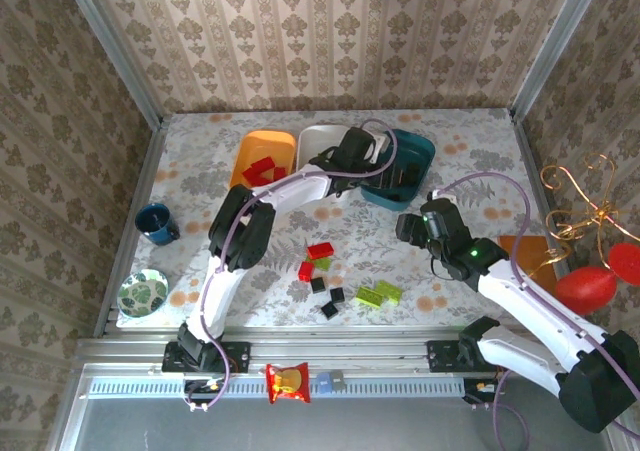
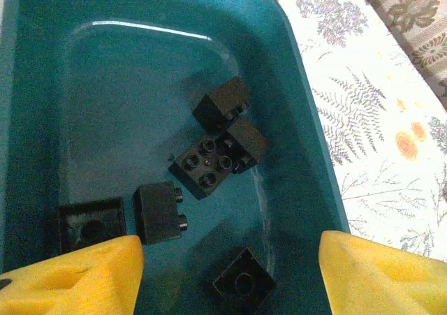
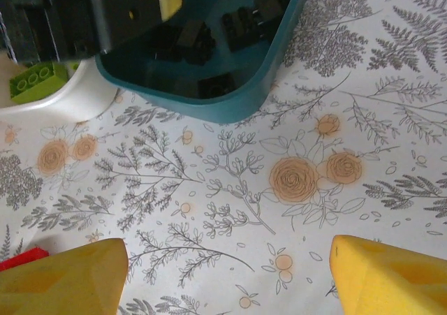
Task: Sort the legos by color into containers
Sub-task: Place the lego in the container, then pick up the lego from the center of the table.
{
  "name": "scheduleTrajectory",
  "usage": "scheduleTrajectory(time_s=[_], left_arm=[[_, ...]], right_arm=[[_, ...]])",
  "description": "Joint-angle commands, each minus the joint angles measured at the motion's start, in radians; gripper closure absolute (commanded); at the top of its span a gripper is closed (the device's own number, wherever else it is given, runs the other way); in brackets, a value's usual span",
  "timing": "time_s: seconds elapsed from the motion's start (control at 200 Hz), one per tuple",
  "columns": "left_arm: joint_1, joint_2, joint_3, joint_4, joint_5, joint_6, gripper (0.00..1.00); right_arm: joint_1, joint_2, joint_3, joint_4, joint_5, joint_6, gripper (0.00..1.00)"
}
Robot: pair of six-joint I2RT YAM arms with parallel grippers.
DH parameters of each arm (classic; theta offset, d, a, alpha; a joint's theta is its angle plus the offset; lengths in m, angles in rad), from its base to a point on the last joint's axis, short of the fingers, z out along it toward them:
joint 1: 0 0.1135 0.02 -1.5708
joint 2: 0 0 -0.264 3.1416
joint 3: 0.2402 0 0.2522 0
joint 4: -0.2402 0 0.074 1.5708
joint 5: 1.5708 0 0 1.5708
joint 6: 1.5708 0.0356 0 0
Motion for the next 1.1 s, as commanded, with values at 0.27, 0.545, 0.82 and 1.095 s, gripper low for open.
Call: scheduleTrajectory(time_s=[0.27,0.545,0.82,1.095], left_arm=[[0.036,-0.43,-0.449,0.277,0.042,-0.09,0.18],[0.061,-0.893,-0.943,0.271,-0.136,-0.08,0.01],[0.071,-1.435,-1.275,0.029,-0.376,-0.072,0.0],[0.083,-1.708,-1.411,-0.129,-0.425,-0.128,0.0]], right_arm=[[0.06,0.087,-0.034,0.062,-0.252,-0.067,0.23],[0.253,0.345,0.061,0.165,-0.273,-0.096,0.2],[0.3,0.619,0.184,0.324,-0.385,-0.071,0.08],[0.315,0.798,0.306,0.319,-0.409,-0.023,0.06]])
